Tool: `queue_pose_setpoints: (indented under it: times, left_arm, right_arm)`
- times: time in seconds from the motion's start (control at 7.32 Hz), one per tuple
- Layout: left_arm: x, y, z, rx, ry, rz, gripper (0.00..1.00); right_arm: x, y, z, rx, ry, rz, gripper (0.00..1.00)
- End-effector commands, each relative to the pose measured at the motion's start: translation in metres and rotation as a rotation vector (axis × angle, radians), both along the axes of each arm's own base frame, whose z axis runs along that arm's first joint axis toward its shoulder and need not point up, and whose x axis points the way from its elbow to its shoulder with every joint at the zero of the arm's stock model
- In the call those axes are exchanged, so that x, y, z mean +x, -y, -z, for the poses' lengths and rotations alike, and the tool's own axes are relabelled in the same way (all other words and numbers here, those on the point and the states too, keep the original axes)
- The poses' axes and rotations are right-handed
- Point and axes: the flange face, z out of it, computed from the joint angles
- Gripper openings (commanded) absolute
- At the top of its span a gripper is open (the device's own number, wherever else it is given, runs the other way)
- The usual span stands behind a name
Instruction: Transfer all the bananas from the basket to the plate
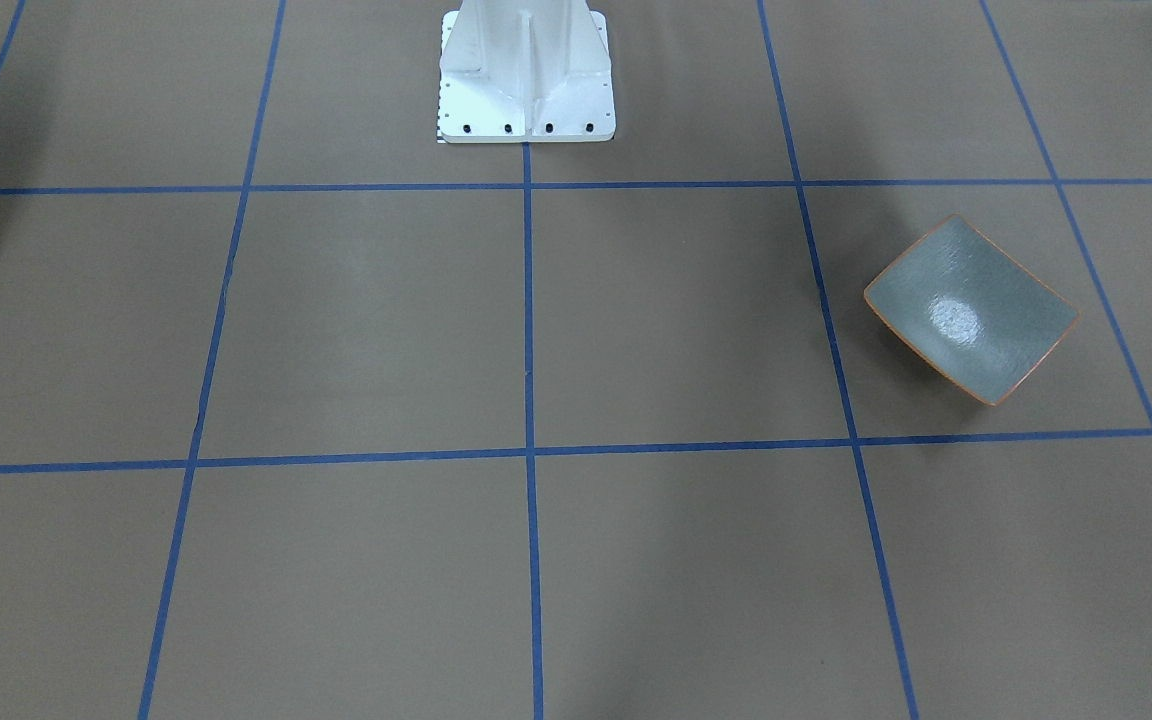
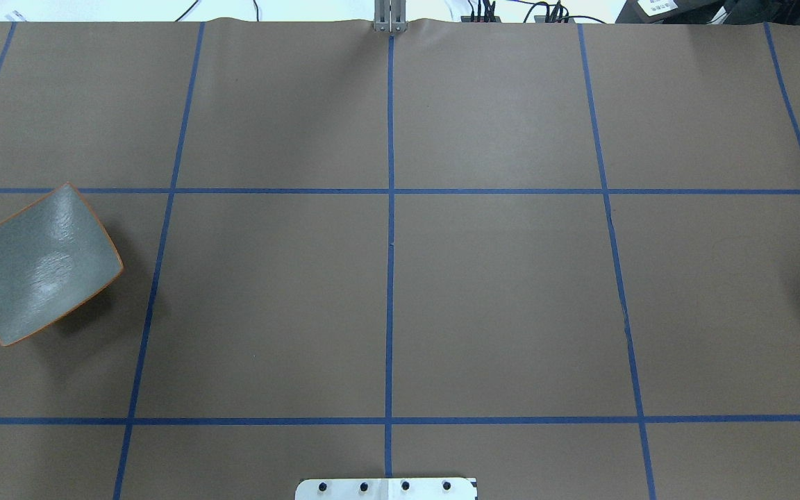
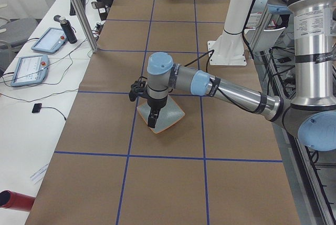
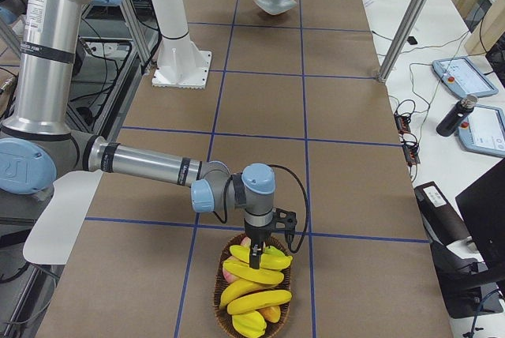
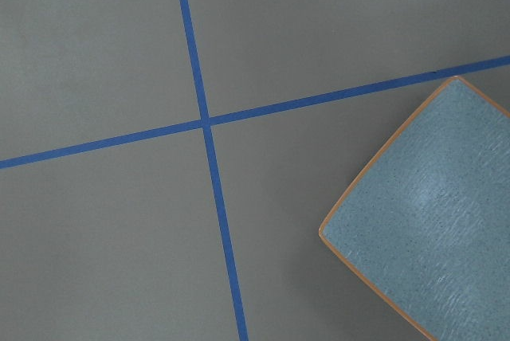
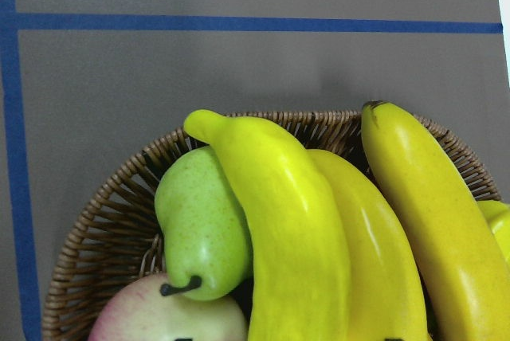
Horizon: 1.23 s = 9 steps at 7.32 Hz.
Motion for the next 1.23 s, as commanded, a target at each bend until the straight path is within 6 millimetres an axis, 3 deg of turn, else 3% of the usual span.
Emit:
queue_pose_setpoints:
  times: [0.0,0.14,0.41,0.82,1.09]
  left_arm:
    - [-0.001,0.000,0.002,-0.001,-0.001,0.006,1.00]
    - [-0.001,0.000,0.002,-0.002,-0.001,0.008,1.00]
    - [-0.001,0.001,0.000,-0.005,-0.001,0.008,1.00]
    - [-0.001,-0.001,-0.001,-0.008,-0.001,0.009,1.00]
    - [-0.001,0.000,0.000,-0.011,-0.002,0.014,1.00]
  right_arm:
    - [0.000,0.000,-0.002,-0.002,-0.002,0.003,0.70]
    - [0.000,0.000,-0.002,-0.002,-0.001,0.003,0.52]
    - [0.000,-0.001,-0.003,0.001,-0.002,0.013,0.03]
    - [0.000,0.004,0.008,0.045,0.012,0.059,0.00]
    - [0.012,0.008,0.042,0.104,0.023,0.039,0.00]
